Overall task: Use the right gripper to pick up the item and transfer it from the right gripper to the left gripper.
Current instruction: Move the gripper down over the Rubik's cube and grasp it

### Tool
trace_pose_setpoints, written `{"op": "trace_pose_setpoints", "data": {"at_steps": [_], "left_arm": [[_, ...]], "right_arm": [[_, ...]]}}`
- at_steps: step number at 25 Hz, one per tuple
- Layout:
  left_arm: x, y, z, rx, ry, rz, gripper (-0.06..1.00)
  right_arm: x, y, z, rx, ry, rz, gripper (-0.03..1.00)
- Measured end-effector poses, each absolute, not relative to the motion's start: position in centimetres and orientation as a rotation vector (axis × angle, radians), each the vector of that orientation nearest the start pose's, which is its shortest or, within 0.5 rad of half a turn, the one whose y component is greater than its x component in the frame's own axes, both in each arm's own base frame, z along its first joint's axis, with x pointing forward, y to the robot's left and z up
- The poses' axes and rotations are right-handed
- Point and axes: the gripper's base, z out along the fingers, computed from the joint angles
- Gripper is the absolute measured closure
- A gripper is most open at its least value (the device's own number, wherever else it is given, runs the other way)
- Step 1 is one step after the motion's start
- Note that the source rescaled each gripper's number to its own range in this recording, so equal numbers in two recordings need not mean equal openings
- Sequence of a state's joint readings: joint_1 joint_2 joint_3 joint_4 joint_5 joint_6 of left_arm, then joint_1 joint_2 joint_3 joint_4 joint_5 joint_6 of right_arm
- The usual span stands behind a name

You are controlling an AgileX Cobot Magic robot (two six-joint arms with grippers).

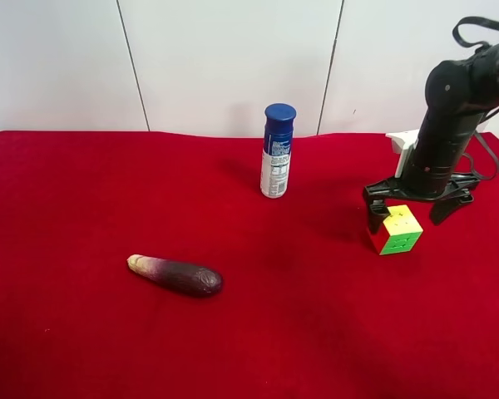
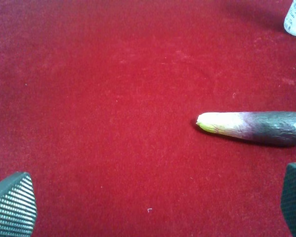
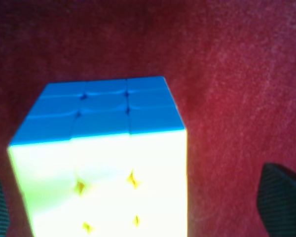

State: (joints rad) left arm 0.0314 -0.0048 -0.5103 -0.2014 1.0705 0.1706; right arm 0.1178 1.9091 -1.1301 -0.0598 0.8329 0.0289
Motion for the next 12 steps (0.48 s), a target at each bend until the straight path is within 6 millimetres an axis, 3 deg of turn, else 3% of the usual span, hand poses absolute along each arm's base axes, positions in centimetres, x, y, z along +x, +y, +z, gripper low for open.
{"op": "trace_pose_setpoints", "data": {"at_steps": [12], "left_arm": [[-0.76,-1.62,28.06,0.153,2.019,-0.113,-0.06]], "right_arm": [[34.39,3.60,13.83,-0.211,3.053,-0.072,-0.03]]}}
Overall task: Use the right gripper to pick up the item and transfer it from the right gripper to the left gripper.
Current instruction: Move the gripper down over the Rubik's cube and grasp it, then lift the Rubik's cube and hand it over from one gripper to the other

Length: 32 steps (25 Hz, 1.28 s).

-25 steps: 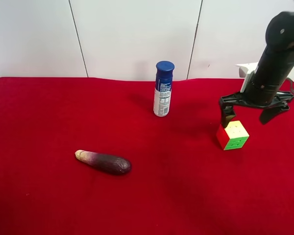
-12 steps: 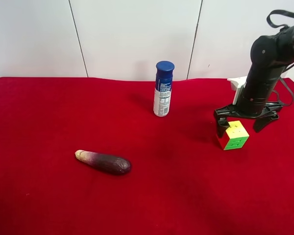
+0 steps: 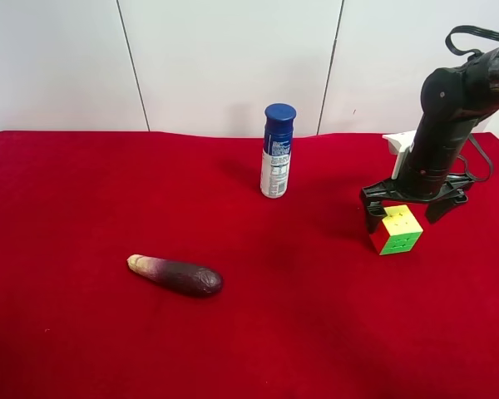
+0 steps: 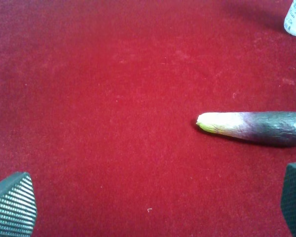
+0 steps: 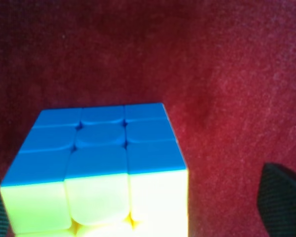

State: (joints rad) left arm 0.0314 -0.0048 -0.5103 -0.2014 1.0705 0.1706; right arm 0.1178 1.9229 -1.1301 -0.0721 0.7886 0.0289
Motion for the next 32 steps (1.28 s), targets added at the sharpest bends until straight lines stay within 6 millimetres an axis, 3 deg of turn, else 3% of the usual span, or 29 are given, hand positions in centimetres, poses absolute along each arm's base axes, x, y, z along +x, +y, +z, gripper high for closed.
{"op": "trace_pose_setpoints", "data": {"at_steps": [2,4,6,9,22,26,32], "left_arm": [[-0.8,-1.6,28.1,0.153,2.019,-0.113,-0.06],[-0.8,-1.6,28.1,0.153,2.019,-0.113,-0.06],[-0.8,-1.6,28.1,0.153,2.019,-0.113,-0.06],[-0.8,-1.6,28.1,0.153,2.019,-0.113,-0.06],[-0.8,-1.6,28.1,0.153,2.019,-0.113,-0.06],[-0.8,-1.6,28.1,0.153,2.019,-0.113,-0.06],[-0.8,-1.6,28.1,0.153,2.019,-0.113,-0.06]], "right_arm": [[34.4,3.6,13.8,-0.212,3.053,-0.073,-0.03],[34.4,3.6,13.8,-0.212,3.053,-0.073,0.11],[34.4,3.6,13.8,-0.213,3.053,-0.075,0.37],[34.4,3.6,13.8,-0.211,3.053,-0.073,0.97],[34.4,3.7,13.9,-0.201,3.065,-0.064,0.95],[34.9,3.7,15.4,-0.190,3.103,-0.065,0.95],[34.9,4.0,19.1,-0.150,3.090,-0.016,0.95]]}}
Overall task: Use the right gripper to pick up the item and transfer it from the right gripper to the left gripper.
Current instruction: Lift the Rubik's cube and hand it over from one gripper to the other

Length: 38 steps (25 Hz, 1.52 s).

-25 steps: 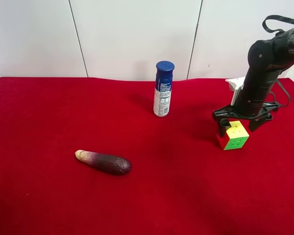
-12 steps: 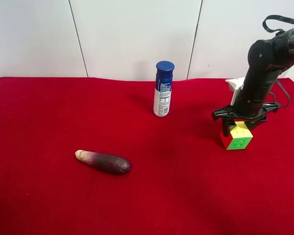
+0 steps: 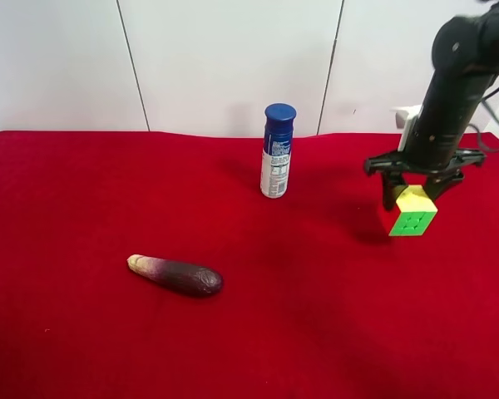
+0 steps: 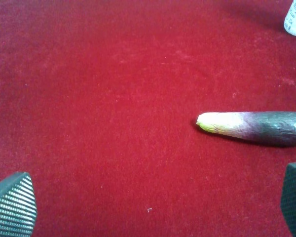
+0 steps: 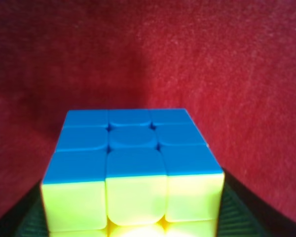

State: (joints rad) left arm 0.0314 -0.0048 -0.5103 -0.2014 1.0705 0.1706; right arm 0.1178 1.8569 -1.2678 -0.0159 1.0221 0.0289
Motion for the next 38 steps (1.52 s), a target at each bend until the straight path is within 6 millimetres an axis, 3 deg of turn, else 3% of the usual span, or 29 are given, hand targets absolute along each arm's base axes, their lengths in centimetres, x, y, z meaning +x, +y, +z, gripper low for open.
{"op": "trace_pose_setpoints", "data": {"at_steps": [8,15,25,31,38], "left_arm": [[-0.8,-1.6,28.1,0.153,2.019,-0.113,-0.06],[-0.8,-1.6,28.1,0.153,2.019,-0.113,-0.06],[-0.8,-1.6,28.1,0.153,2.019,-0.113,-0.06],[-0.7,-1.6,28.1,0.153,2.020,-0.114,-0.06],[1.5,-2.4,28.8,0.147,2.164,-0.263,-0.06]], "right_arm": [[33.0,4.3,24.1,-0.152,3.009,0.015,0.95],[30.7,7.8,27.4,-0.337,2.911,0.042,0.95],[26.7,15.4,28.5,-0.843,2.803,0.074,0.95],[23.7,20.8,28.7,-1.286,2.541,0.108,0.95],[22.3,23.8,29.2,-1.500,2.264,0.138,0.95]]}}
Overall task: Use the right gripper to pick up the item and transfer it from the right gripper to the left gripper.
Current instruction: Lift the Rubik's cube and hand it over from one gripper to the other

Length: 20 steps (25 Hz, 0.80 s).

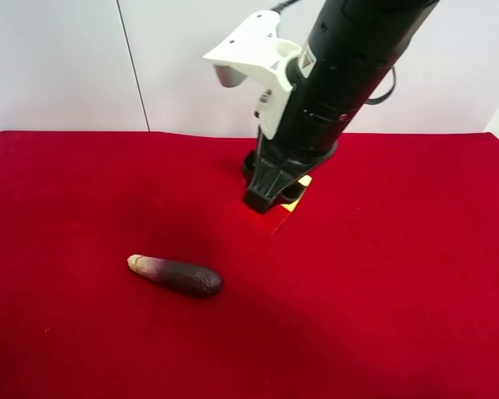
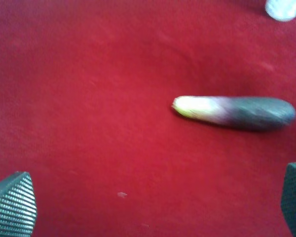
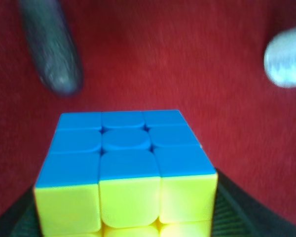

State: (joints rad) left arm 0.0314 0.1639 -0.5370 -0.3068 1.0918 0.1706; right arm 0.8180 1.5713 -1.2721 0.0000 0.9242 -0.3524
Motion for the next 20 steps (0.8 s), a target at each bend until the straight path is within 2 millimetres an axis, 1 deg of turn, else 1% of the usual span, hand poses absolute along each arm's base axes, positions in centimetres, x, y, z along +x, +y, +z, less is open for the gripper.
{"op": "trace_pose_setpoints", "data": {"at_steps": [5,12,16,20], "left_arm": [[4.3,-3.5,30.0,0.132,2.339,-0.485,-0.06],[8.5,-5.1,31.8,0.046,2.417,-0.826,-0.06],[10.6,-5.7,31.9,-0.020,2.453,-0.999,-0.06],[12.0,-6.1,31.4,-0.040,2.488,-1.092,-0.06]], "right_arm": [[21.1,25.5,29.4,-1.643,2.093,0.142,0.95],[19.5,27.0,29.5,-1.749,1.980,0.151,0.95],[18.6,27.9,29.6,-1.780,1.917,0.167,0.95],[18.2,28.6,29.8,-1.768,1.866,0.187,0.95]]}}
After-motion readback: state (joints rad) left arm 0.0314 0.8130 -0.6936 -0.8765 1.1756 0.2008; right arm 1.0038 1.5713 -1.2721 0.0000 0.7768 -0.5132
